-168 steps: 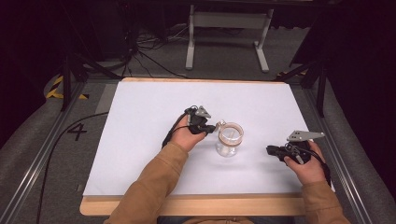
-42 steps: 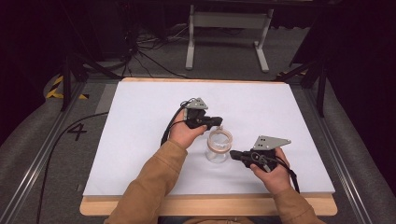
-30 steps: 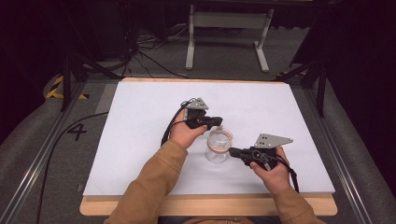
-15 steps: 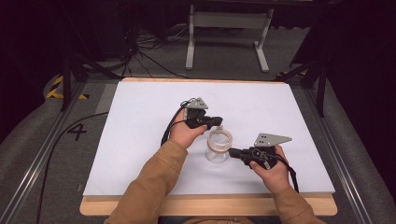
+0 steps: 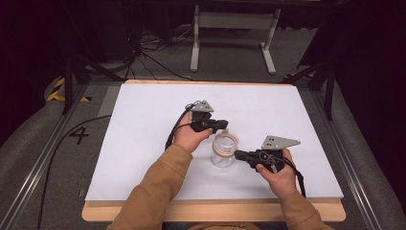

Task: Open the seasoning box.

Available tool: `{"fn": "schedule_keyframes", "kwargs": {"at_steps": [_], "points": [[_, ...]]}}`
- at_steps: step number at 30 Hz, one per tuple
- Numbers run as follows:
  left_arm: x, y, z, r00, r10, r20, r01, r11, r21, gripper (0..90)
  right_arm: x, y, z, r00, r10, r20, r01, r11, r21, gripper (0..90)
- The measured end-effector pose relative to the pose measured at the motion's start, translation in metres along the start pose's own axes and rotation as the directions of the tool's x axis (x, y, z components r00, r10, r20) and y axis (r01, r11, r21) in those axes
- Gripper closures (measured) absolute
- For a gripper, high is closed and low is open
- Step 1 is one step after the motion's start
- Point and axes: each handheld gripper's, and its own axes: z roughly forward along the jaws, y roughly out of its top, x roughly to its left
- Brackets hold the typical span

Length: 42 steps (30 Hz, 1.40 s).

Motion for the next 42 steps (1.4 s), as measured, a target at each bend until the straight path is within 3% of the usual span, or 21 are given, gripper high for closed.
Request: {"fn": "schedule_keyframes", "kwargs": {"at_steps": [15,21,28,39,42], "points": [[0.004,-0.002,-0.034,0.9979,-0.02,-0.062,0.018,0.9989,-0.044,81.7,-0.003,0.01,-0.001,0.9995,-0.029,-0.013,0.029,0.999,-0.025,90.0],[0.007,-0.014,-0.055,0.9922,-0.064,-0.107,0.063,0.9979,-0.016,81.4,-0.01,0.022,-0.002,0.9987,-0.04,-0.032,0.039,0.998,-0.048,90.0],[0.009,-0.027,-0.076,0.9838,-0.079,-0.161,0.085,0.9958,0.034,81.3,-0.016,0.033,0.007,0.996,-0.073,-0.05,0.071,0.996,-0.052,90.0],[0.012,-0.05,-0.104,0.9699,-0.139,-0.2,0.165,0.9794,0.117,80.0,-0.028,0.046,0.011,0.9942,-0.084,-0.067,0.079,0.994,-0.071,90.0],[0.012,-0.058,-0.108,0.9659,-0.156,-0.207,0.192,0.9672,0.167,79.8,-0.033,0.047,0.012,0.9942,-0.084,-0.066,0.079,0.994,-0.076,90.0]]}}
